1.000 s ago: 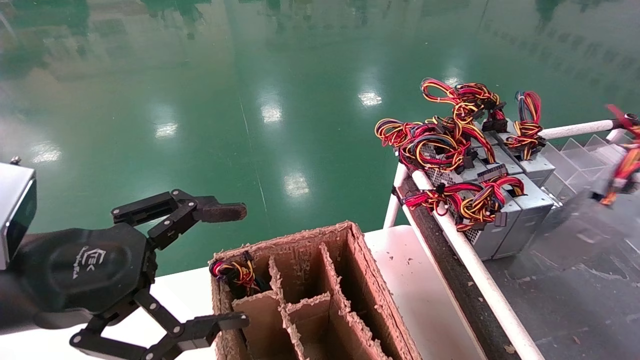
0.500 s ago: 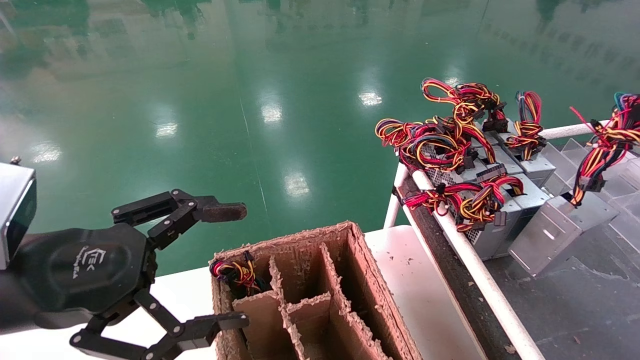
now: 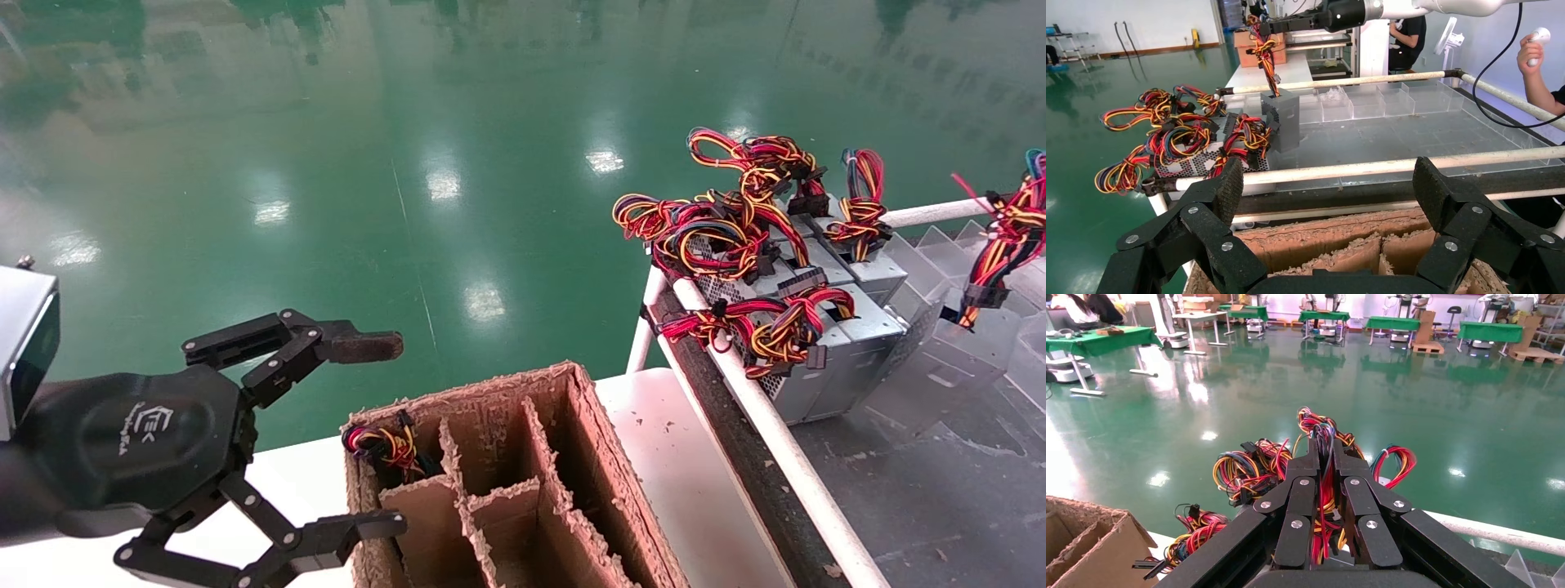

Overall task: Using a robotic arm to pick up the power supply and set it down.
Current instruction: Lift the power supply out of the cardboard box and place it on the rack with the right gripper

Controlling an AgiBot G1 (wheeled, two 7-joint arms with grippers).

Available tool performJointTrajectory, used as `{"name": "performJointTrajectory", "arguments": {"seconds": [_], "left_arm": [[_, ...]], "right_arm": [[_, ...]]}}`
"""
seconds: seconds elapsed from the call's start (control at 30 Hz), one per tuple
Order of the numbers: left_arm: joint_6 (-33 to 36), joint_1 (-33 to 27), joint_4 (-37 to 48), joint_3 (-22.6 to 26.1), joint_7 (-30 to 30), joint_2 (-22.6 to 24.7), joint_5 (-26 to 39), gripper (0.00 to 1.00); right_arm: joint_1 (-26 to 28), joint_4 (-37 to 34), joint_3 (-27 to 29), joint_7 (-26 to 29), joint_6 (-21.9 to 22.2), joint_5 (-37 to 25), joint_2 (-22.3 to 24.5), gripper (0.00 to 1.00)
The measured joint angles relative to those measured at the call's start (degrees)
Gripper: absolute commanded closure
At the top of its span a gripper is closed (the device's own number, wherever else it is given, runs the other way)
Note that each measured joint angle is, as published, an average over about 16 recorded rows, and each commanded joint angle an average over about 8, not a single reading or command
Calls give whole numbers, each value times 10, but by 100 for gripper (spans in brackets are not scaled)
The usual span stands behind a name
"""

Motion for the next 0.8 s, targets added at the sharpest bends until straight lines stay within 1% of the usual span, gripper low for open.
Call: {"name": "performJointTrajectory", "arguments": {"seconds": [0.27,0.67,0.8], "left_arm": [[0,0,0,0,0,0,0,0],[0,0,0,0,0,0,0,0],[0,0,0,0,0,0,0,0]], "right_arm": [[17,-14,-9,-6,12,-12,-16,100],[49,-39,-26,-14,64,-39,-48,100],[59,-42,-31,-15,73,-47,-57,100]]}}
